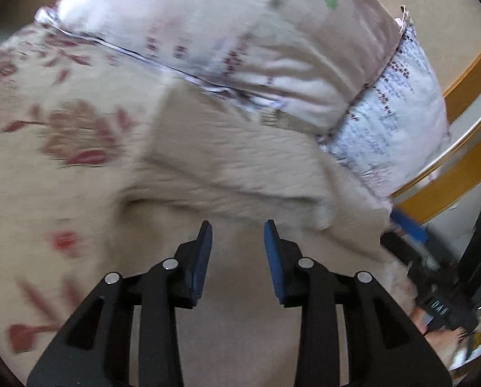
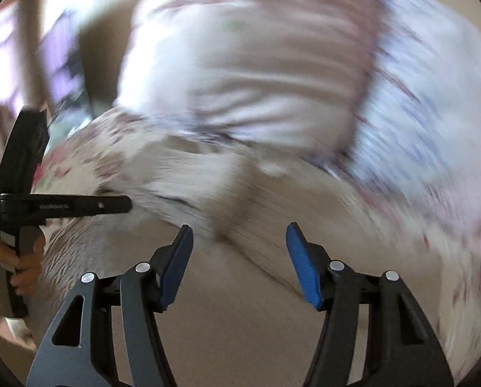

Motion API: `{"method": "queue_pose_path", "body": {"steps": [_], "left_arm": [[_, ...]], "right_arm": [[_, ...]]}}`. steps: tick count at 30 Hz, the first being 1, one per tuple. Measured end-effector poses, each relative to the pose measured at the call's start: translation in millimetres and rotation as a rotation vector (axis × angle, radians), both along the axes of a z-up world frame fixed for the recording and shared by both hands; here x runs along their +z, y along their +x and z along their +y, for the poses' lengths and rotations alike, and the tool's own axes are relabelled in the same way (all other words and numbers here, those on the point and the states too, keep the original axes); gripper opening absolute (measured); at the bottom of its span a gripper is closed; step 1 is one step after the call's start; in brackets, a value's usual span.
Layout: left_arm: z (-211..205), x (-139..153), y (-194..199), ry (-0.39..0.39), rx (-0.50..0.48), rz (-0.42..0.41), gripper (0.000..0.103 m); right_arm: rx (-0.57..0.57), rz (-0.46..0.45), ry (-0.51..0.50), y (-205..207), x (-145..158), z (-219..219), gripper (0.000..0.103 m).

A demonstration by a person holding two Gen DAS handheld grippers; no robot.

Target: Fold small clothes

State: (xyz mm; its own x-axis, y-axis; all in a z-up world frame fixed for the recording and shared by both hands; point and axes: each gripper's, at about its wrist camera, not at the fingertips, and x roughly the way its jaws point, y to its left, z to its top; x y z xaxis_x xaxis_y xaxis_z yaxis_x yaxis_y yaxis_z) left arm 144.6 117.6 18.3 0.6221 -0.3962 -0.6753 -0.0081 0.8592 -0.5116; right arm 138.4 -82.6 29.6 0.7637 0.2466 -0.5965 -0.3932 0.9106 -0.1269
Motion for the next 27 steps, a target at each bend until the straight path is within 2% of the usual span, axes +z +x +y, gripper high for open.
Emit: {"method": "queue_pose_path", "body": {"steps": [4, 7, 9, 12, 16, 17, 19, 22, 27], "left_arm": [[12.8, -5.5, -4.5, 0.092, 0.016, 0.016, 0.033], [21.3, -8.9, 0.1, 0.093, 0.027, 0.015, 0.032], [23.1, -8.5, 3.0, 0.094, 0.039, 0.018, 0.032], [33.5, -10.3, 5.8, 0.052, 0.051, 0.025, 0.032], [34.9, -11.2, 6.0, 0.046, 0.049, 0.020, 0.032], [35.5, -11.4, 5.8, 0.045, 0.050, 0.019, 0.032], [35.5, -11.8, 6.1, 0.036, 0.055, 0.020, 0.032], [36.3, -11.9, 5.9, 0.031, 0.057, 0.022, 0.032], [35.7, -11.6, 5.1, 0.037, 0.059, 0.021, 0.032]], "right_arm": [[0.139, -0.006, -0.095, 19.2, -8.3, 61.8, 0.048], [0.176, 0.029, -0.140, 41.4, -22.3, 92.4, 0.042], [0.180, 0.049, -0.185, 53.4, -33.9, 105.4, 0.042], [0.177, 0.092, -0.225, 67.3, -48.6, 113.5, 0.042], [0.165, 0.070, -0.269, 70.4, -57.6, 119.3, 0.042], [0.155, 0.055, -0.287, 69.6, -59.9, 121.7, 0.039], [0.137, 0.043, -0.299, 70.0, -63.7, 124.0, 0.015], [0.086, 0.057, -0.201, 72.1, -56.2, 113.3, 0.010], [-0.072, 0.029, 0.112, 62.2, -20.0, 46.4, 0.010]]}}
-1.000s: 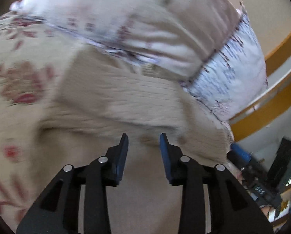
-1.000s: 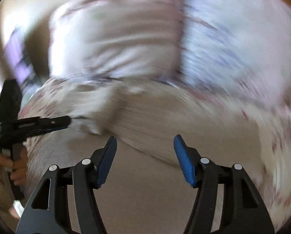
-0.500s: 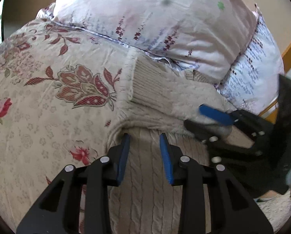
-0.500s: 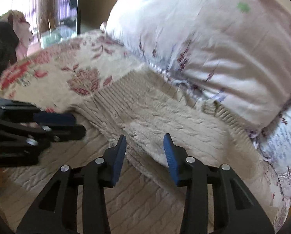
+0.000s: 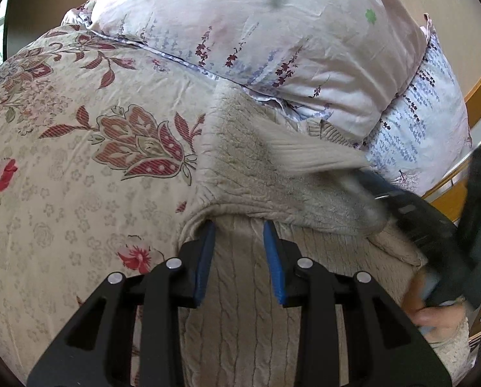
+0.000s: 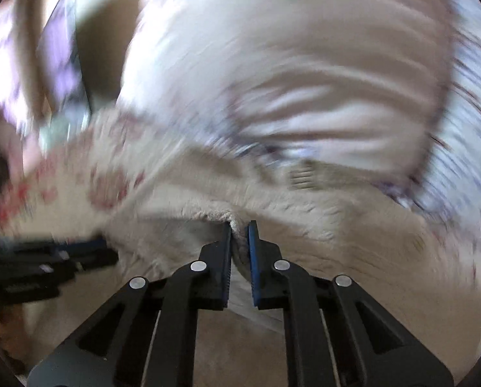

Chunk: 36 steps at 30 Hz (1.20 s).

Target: Fold small clothes

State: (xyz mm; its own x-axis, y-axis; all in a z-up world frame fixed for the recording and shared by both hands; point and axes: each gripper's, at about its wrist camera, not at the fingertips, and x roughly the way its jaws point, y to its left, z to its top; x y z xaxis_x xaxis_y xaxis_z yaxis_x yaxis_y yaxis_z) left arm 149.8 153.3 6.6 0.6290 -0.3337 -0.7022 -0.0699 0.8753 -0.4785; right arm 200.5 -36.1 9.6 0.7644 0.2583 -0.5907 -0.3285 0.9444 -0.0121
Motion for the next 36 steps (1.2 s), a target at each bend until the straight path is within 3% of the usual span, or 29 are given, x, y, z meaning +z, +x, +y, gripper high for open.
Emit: {"method": "queue_pose_path", "body": {"steps": [5, 8, 9, 12, 14, 18, 23, 25, 26, 27, 36], "left_arm": [[1.0, 0.0, -0.2, -0.012, 0.001, 0.000, 0.032], [1.1, -0.2, -0.3, -0.016, 0.000, 0.000, 0.032], [1.0, -0.3, -0.4, -0.017, -0.001, 0.001, 0.033], [1.6, -0.2, 0.0, -0.023, -0.002, 0.006, 0.033], [2.6, -0.3, 0.4, -0.032, 0.001, 0.010, 0.033], [2.7, -0.5, 0.7, -0.031, 0.001, 0.011, 0.033], [2.4, -0.9, 1.6, -0.027, 0.002, 0.013, 0.034], [2.2, -1.1, 1.6, -0.026, 0.002, 0.013, 0.035], [2.0, -1.1, 2.0, -0.026, 0.001, 0.013, 0.035], [1.9, -1.3, 2.1, -0.025, 0.001, 0.013, 0.035], [1.9, -1.0, 3.1, -0.027, -0.010, 0.014, 0.035]], "right_arm": [[-0.330, 0.000, 0.369, -41.0, 10.6, -126.8, 0.010], [-0.500, 0.142, 0.482, -60.4, -20.3, -190.8, 0.011], [-0.527, 0.179, 0.510, -65.8, -27.6, -204.8, 0.018], [-0.575, 0.229, 0.647, -83.3, -34.5, -245.9, 0.054], [-0.576, 0.204, 0.686, -84.4, -29.3, -256.9, 0.055], [-0.566, 0.212, 0.716, -73.1, -24.1, -262.6, 0.048], [-0.593, 0.312, 0.706, -44.2, -44.8, -261.8, 0.045], [-0.599, 0.331, 0.716, -36.5, -53.7, -259.3, 0.035], [-0.602, 0.321, 0.701, -35.8, -53.9, -256.7, 0.029], [-0.593, 0.305, 0.685, -34.9, -52.8, -254.8, 0.008], [-0.534, 0.085, 0.605, -82.6, -9.2, -236.2, 0.008]]}}
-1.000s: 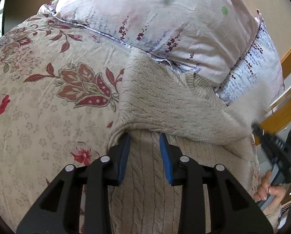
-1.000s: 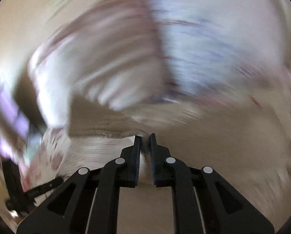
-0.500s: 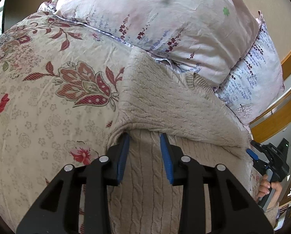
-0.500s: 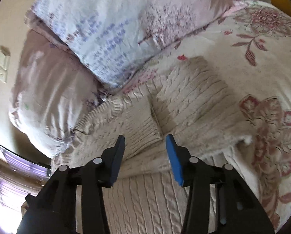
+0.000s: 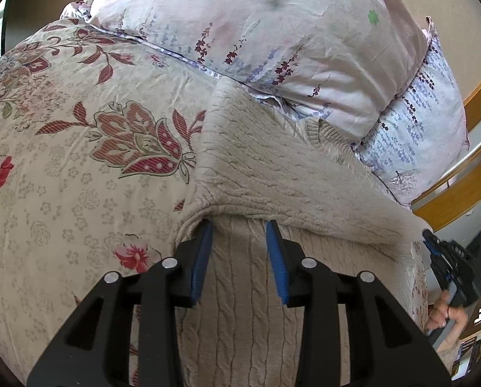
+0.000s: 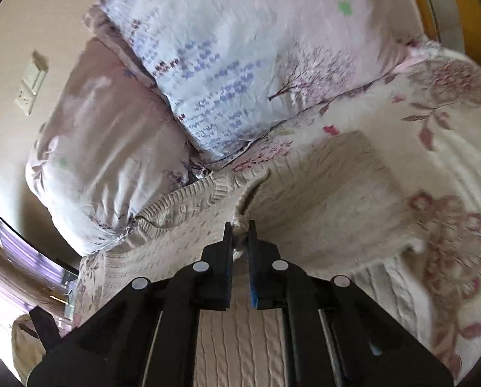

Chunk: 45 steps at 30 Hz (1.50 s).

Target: Fold small clothes

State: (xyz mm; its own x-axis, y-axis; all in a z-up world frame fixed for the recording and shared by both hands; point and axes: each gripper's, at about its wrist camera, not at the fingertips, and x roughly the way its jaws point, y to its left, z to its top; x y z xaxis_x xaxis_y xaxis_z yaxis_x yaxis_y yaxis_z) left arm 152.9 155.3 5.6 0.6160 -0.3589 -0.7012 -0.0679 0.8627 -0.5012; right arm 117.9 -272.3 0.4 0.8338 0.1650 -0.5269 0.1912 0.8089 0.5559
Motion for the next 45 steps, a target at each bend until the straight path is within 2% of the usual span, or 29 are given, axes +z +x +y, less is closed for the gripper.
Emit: {"method": "queue_pose_path", "body": {"steps": [3, 5, 7, 9, 11, 14, 17, 18, 24, 26, 32, 34, 41, 45], "left_arm": [[-0.3, 0.3, -0.1, 0.006, -0.005, -0.002, 0.036], [-1.5, 0.4, -0.6, 0.016, -0.008, -0.002, 0.036], [-4.4, 0.9, -1.0, 0.040, -0.011, -0.007, 0.036], [-9.8, 2.1, -1.2, 0.080, -0.022, -0.016, 0.038], [-15.0, 3.1, -1.4, 0.107, -0.038, -0.026, 0.046], [-25.8, 5.3, -2.7, 0.173, -0.062, -0.040, 0.057], [-35.9, 7.1, -7.4, 0.242, -0.075, -0.054, 0.068], [-38.2, 7.2, -8.3, 0.265, -0.075, -0.055, 0.069], [-43.9, 10.4, -20.4, 0.338, -0.072, -0.070, 0.071], [-47.4, 14.1, -28.9, 0.391, -0.060, -0.085, 0.078], [-52.4, 18.4, -64.2, 0.571, -0.015, -0.143, 0.081], [-49.5, 16.2, -75.1, 0.574, -0.011, -0.139, 0.081], [-30.0, 5.3, -114.2, 0.491, 0.023, -0.095, 0.081], [-26.8, -1.0, -135.6, 0.437, 0.018, -0.083, 0.081]], "right_arm": [[-0.033, 0.095, -0.044, 1.1, -20.1, 0.0, 0.008], [-0.041, 0.186, -0.017, 10.9, -44.2, -6.5, 0.008], [-0.044, 0.175, 0.002, 10.2, -48.1, -9.5, 0.008], [-0.039, 0.180, -0.028, 11.0, -45.4, -6.2, 0.009], [-0.032, 0.188, -0.051, 11.6, -44.6, -4.7, 0.009], [-0.015, 0.191, -0.061, 6.6, -41.8, 0.1, 0.016], [-0.016, 0.188, -0.112, -2.3, -35.5, 2.1, 0.043], [-0.022, 0.180, -0.130, -7.0, -33.2, 2.5, 0.046], [-0.010, 0.151, -0.155, -30.1, -26.6, -2.5, 0.048], [0.003, 0.145, -0.158, -39.0, -27.4, -4.5, 0.048], [0.024, 0.147, -0.164, -74.4, -35.1, -16.1, 0.055], [0.023, 0.153, -0.168, -89.3, -39.3, -22.6, 0.055], [0.032, 0.178, -0.115, -136.0, -59.9, -37.2, 0.055], [0.085, 0.135, -0.064, -156.4, -65.1, -35.1, 0.054]]}}
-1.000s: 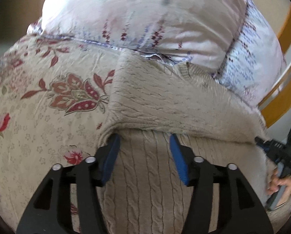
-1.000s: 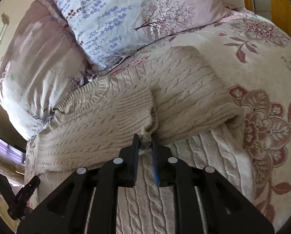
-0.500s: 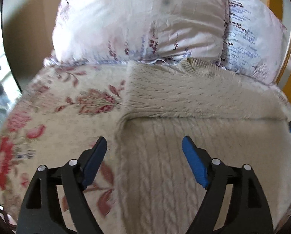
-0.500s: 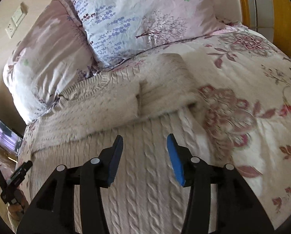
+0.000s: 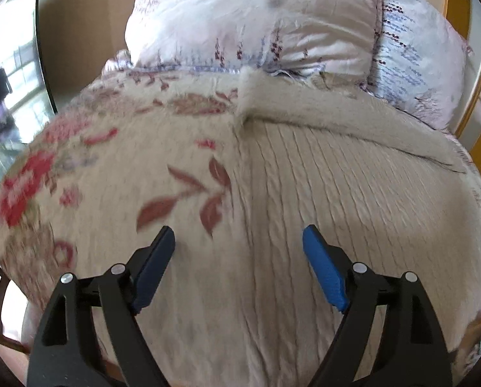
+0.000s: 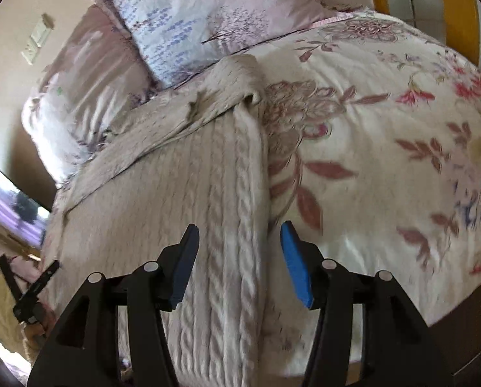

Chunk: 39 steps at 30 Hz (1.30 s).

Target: Fold small clothes

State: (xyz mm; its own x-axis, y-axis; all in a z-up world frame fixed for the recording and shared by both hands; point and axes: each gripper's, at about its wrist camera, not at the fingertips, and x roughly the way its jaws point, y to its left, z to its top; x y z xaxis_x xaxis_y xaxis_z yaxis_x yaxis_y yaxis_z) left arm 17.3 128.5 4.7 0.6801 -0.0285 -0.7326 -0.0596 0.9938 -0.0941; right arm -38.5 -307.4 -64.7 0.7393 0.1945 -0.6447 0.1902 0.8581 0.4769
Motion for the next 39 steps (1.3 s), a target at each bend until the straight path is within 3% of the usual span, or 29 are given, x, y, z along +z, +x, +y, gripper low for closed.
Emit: {"method": "queue_pose_path", "body": {"steps": [3, 7, 10, 14, 19, 21, 23, 24, 26, 30, 39], "left_arm": [[1.0, 2.4, -21.0, -0.084, -0.049, -0.019, 0.076], [4.0, 4.4, -42.4, -0.235, -0.130, -0.006, 0.060], [4.7, 3.7, -50.7, -0.286, -0.149, 0.010, 0.051], [6.7, 2.1, -60.6, -0.328, -0.175, 0.034, 0.044], [9.0, 2.1, -77.6, -0.385, -0.231, 0.070, 0.043], [8.6, 0.3, -79.0, -0.415, -0.246, 0.093, 0.039], [8.3, -3.5, -76.8, -0.449, -0.258, 0.119, 0.021], [7.9, -5.6, -75.9, -0.463, -0.259, 0.130, 0.017], [9.0, -7.5, -74.1, -0.478, -0.248, 0.130, 0.010], [13.4, 0.7, -69.4, -0.460, -0.221, 0.100, 0.008], [19.2, 54.4, -44.7, -0.305, -0.184, -0.075, 0.007]], "right_arm": [[0.073, -0.018, 0.106, -11.4, -4.9, 3.6, 0.054], [0.178, -0.032, 0.270, -25.0, -16.3, 9.0, 0.048], [0.206, -0.041, 0.335, -31.8, -22.5, 9.4, 0.042], [0.254, -0.026, 0.373, -38.7, -28.0, 14.4, 0.036], [0.320, -0.013, 0.360, -49.0, -27.0, 26.0, 0.036], [0.338, -0.010, 0.357, -49.6, -27.6, 31.3, 0.030], [0.350, -0.008, 0.354, -46.0, -27.9, 35.8, 0.016], [0.355, -0.011, 0.347, -44.6, -27.3, 38.1, 0.010], [0.351, -0.033, 0.332, -43.9, -24.0, 39.1, 0.009], [0.320, -0.102, 0.243, -46.0, -6.0, 41.6, 0.008], [0.154, -0.319, -0.155, -52.7, 52.0, 58.0, 0.007]]}}
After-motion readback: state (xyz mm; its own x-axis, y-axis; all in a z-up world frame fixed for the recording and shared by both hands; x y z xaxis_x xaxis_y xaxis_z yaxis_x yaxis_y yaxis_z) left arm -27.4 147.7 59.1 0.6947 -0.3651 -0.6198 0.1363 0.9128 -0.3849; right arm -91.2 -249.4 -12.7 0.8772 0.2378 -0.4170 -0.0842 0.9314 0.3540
